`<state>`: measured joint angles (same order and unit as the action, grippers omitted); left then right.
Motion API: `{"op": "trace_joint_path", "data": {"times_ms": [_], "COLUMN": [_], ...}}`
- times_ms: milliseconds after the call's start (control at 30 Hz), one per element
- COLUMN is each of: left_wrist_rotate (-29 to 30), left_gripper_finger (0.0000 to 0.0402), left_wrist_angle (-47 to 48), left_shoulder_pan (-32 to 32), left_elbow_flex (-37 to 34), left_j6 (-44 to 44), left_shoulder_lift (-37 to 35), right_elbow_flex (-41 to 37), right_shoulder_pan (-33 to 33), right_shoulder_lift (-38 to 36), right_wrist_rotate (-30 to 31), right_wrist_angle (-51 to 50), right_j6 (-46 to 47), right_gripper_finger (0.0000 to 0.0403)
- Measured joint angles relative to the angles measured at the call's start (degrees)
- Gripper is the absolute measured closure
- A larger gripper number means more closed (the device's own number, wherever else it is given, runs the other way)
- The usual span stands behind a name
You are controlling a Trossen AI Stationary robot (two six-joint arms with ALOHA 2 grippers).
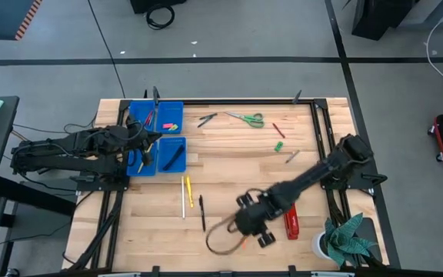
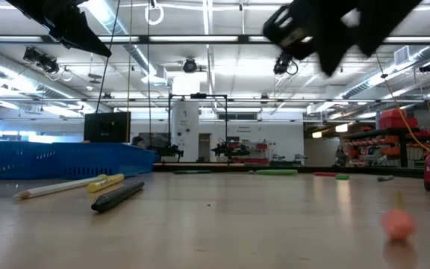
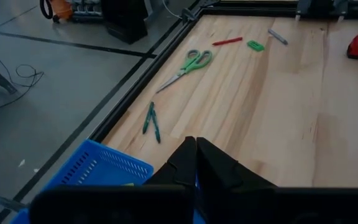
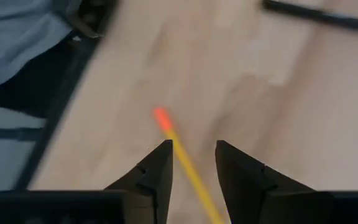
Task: Sort crayons/erasers/pens/pencils in bins
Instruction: Put the yellow pencil into the bottom left blue bin
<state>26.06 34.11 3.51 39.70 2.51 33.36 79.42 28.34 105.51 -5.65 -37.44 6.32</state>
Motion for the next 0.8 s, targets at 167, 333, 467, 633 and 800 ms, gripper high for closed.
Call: {"op": "trace_joint_path", "data": {"times_ms": [167,333,467,633,800], "left_wrist_rotate": [0.0,-0.3,-0.4,-0.4,-0.3], "left_gripper_finger": [0.0377,0.0375,0.0382,0.0383,0.0377], "left_wrist_angle": [0.5,-0.3,-0.5,-1.1,-1.2], "left_shoulder_pan": [0.0,-0.8,-1.2,-1.1,-1.1], "left_elbow_flex": [0.0,-1.6,-2.0,-2.0,-2.0], "left_j6": [4.3,5.8,4.8,2.8,1.3], "left_shoulder_lift": [0.0,0.0,0.4,0.4,0.4], "right_elbow_flex": [-0.1,-0.2,-0.2,-0.2,-0.2], "right_shoulder_pan": [7.3,14.3,16.5,14.0,12.0], "right_shoulder_lift": [1.3,2.6,4.1,6.2,8.4], "right_wrist_rotate": [1.4,10.2,16.7,15.3,11.7], "right_wrist_angle": [-0.3,0.8,4.0,3.2,3.2], "right_j6": [7.8,13.9,11.6,11.5,8.7], "right_gripper_finger": [0.0282,0.0286,0.0288,0.0288,0.0288]}}
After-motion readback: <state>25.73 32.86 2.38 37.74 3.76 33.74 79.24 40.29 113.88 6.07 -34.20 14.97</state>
